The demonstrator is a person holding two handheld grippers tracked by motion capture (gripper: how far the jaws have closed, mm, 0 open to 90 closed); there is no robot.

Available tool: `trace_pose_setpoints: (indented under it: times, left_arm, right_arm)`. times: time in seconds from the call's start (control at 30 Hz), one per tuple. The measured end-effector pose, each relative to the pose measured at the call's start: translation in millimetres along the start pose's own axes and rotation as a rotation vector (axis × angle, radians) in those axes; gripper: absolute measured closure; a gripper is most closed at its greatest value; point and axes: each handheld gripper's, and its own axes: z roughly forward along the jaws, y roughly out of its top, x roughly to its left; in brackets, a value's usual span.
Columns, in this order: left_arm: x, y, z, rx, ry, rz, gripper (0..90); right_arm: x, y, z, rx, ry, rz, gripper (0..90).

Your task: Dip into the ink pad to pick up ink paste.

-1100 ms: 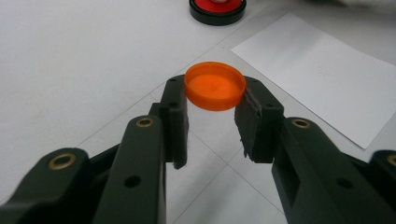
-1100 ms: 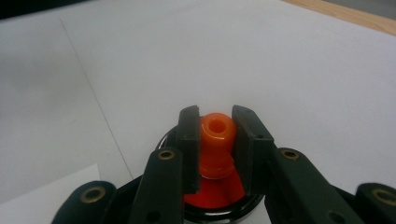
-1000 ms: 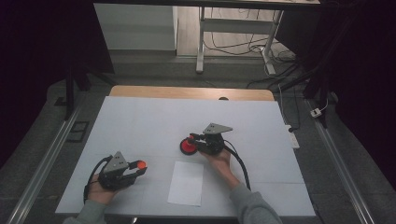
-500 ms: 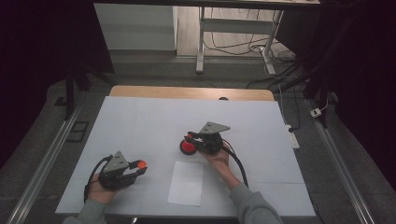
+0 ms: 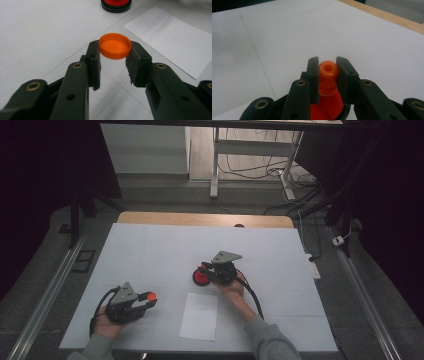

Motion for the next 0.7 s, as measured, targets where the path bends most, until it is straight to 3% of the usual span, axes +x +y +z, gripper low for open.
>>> trace_pose_setpoints:
  times: [0.23, 0.33, 0.7]
  left_arm:
    - [0.0, -0.1, 0.1, 0.001, -0.002, 0.001, 65.0]
    - [-0.5, 0.2, 0.0, 0.0, -0.001, 0.0, 64.9]
    - [-1.2, -0.4, -1.0, -0.002, 0.004, -0.007, 64.9]
  right_arm:
    - [-2.1, -4.3, 5.0, 0.035, -0.008, 0.002, 72.2]
    - [-4.8, -7.4, 6.0, 0.024, 0.009, 0.031, 72.4]
    - [-0.3, -8.9, 5.4, 0.019, -0.017, -0.007, 72.7]
